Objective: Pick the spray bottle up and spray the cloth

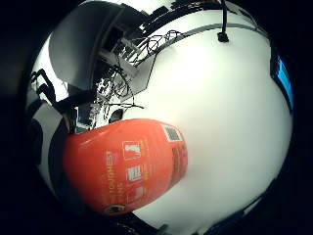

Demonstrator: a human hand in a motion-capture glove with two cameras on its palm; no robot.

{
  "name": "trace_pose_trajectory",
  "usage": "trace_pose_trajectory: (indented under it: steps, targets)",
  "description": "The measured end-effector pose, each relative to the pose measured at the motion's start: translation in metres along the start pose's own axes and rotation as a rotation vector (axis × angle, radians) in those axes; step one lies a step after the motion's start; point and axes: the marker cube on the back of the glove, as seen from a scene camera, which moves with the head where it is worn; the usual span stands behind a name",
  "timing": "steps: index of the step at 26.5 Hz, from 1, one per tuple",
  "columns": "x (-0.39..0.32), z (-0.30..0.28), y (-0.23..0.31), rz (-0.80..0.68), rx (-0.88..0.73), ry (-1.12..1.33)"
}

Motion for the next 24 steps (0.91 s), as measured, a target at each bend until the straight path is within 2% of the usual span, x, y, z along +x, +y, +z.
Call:
trace_pose_trajectory:
  steps: [5, 15, 24]
  targets:
    - [-0.019, 0.007, -0.007, -0.033, -0.048, -0.014]
    - [-0.094, -0.003, 0.066, -0.009, -0.712, 0.320]
    - [-0.113, 0.037, 0.098, 0.139, -1.076, 0.774]
